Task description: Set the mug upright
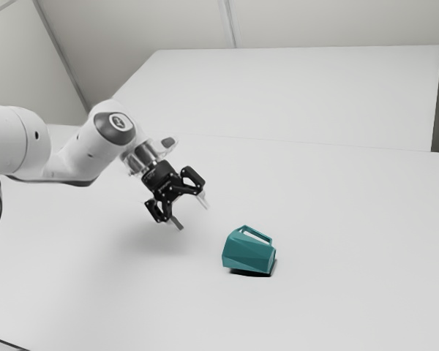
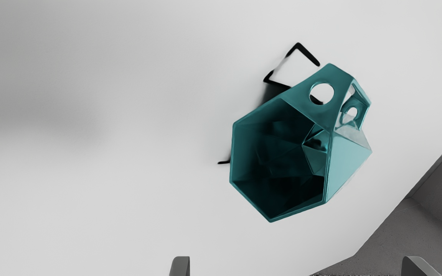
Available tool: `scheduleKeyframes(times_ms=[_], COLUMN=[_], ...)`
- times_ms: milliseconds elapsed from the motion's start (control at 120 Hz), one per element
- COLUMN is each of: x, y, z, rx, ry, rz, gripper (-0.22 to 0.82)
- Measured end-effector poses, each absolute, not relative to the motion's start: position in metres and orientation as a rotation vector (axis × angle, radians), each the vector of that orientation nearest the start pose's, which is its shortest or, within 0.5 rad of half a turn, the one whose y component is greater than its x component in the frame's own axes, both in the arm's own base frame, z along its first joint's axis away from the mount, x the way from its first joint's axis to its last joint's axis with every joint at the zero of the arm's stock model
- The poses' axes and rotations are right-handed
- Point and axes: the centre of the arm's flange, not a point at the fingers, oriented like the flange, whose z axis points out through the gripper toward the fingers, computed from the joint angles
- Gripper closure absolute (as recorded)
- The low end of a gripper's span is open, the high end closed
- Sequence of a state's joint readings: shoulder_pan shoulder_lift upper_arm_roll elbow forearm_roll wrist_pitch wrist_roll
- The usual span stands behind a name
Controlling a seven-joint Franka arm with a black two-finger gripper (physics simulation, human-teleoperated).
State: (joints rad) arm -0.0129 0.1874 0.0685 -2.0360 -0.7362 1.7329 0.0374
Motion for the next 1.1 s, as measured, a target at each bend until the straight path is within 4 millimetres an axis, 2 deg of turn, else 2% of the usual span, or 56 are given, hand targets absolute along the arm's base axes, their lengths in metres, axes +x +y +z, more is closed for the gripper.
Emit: scheduleKeyframes(times_ms=[317,642,892,933,1042,1100], x=[0.544,0.546,0.547,0.547,0.549,0.549], y=[-0.076,-0.106,-0.123,-0.126,-0.13,-0.129], z=[0.314,0.282,0.271,0.27,0.269,0.27], rx=[2.272,2.164,2.125,2.127,2.149,2.164], ry=[0.409,0.466,0.489,0.486,0.484,0.483], rz=[-0.578,-0.618,-0.62,-0.617,-0.613,-0.611], gripper=[0.0,0.0,0.0,0.06,0.35,0.48])
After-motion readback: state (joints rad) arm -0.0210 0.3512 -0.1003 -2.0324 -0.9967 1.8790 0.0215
